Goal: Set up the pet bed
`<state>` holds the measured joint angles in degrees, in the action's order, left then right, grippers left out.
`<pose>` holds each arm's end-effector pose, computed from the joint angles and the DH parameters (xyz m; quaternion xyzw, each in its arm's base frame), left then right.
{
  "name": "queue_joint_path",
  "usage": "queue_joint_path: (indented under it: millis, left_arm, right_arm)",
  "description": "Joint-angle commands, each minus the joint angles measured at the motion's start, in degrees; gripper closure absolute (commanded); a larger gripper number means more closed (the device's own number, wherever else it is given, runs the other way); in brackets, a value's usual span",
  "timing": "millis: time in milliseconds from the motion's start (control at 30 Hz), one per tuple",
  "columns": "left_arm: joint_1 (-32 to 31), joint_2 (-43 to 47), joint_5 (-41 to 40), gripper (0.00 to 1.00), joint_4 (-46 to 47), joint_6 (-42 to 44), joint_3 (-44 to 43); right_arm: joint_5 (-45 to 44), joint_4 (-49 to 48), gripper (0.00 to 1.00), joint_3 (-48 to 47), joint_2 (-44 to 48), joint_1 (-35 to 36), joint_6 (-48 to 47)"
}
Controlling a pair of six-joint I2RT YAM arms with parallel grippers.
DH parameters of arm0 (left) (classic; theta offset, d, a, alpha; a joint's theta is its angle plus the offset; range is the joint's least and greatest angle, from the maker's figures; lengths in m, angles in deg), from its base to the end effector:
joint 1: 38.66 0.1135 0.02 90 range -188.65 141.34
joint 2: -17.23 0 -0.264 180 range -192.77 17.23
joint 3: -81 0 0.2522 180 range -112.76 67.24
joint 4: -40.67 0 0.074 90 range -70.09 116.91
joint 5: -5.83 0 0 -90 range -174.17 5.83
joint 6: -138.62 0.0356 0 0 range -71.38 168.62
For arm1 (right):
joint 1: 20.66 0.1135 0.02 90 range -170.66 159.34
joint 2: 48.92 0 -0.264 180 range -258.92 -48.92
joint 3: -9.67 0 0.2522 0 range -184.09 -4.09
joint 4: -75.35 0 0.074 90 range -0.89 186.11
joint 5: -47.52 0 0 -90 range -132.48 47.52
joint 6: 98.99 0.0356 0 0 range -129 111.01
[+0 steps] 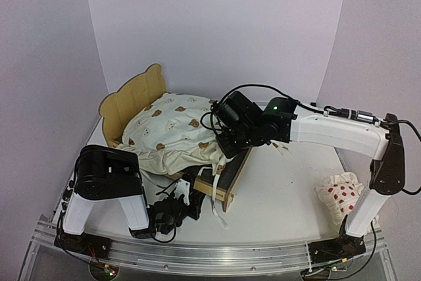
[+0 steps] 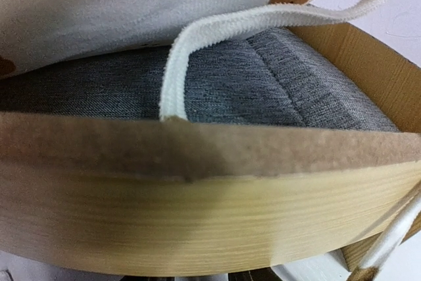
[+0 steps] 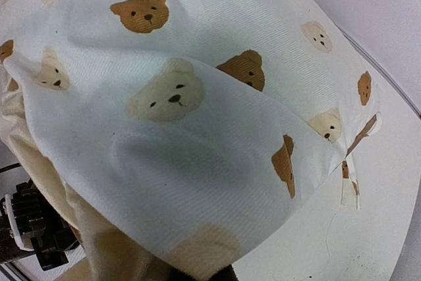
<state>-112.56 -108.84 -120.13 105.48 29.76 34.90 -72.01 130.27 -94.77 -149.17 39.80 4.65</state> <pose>0.1084 -0.3003 0.0517 0.1827 0.7566 -0.2493 0.5762 0.2051 0.3263 0.3104 -0.2833 0.8698 0.0042 0.4040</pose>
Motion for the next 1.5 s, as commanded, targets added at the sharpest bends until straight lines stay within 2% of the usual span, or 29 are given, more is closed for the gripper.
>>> queue_joint_path:
  millis: [0,67,133,300,400,500,700,933,1133,1200,1267,1400,1467]
  left_arm:
    - [0.29,-3.37,0.21,0.78,7.19,0.77,-1.57]
    - [0.32,-4.12,0.32,0.86,7.68,1.0,-2.06]
    - [0.28,-4.4,0.36,0.99,8.26,1.33,-2.12]
    - [0.18,-3.54,0.14,1.0,7.64,1.01,-0.75]
    - [0.13,-0.97,0.43,1.0,4.01,-0.51,0.93]
    - [-0.22,3.74,2.54,1.0,-4.01,-2.63,2.62]
    - [-2.37,12.93,10.37,1.0,-28.54,-3.95,1.65]
    - [-6.18,23.48,17.5,1.0,-46.64,-5.43,0.71]
    - [-11.14,31.33,23.84,1.0,-60.72,-5.41,-4.38]
    - [-12.47,33.9,25.87,1.0,-65.18,-5.36,-6.19]
    - [-13.76,36.07,27.51,1.0,-69.6,-5.46,-8.21]
    - [-16.02,40.02,30.25,1.0,-77.08,-6.12,-12.34]
    - [-17.1,41.82,31.14,1.0,-79.9,-6.17,-13.99]
  right_arm:
    - [-0.29,-0.91,1.0,0.53,2.79,0.05,0.75]
    - [-0.28,-0.94,1.0,0.8,2.93,0.08,0.77]
    - [-0.27,-0.91,1.0,1.07,3.14,0.05,0.84]
    - [-0.22,-0.91,1.0,1.36,3.55,0.09,0.94]
    - [-0.07,-0.91,1.0,1.54,3.75,0.08,1.0]
    - [0.44,-0.91,1.0,1.48,4.03,0.09,1.01]
    - [3.16,-0.93,1.0,1.41,4.59,0.07,1.7]
    - [4.46,-0.92,1.0,1.9,4.36,0.09,2.96]
    - [4.46,-0.99,0.93,3.58,4.28,0.08,4.65]
    - [4.56,-0.99,0.87,4.18,4.27,0.09,5.09]
    - [4.35,-0.99,0.77,5.01,4.72,0.09,5.54]
    - [3.1,-0.91,0.44,6.71,7.13,0.09,6.14]
    - [2.42,-0.82,0.32,7.75,9.28,0.09,6.69]
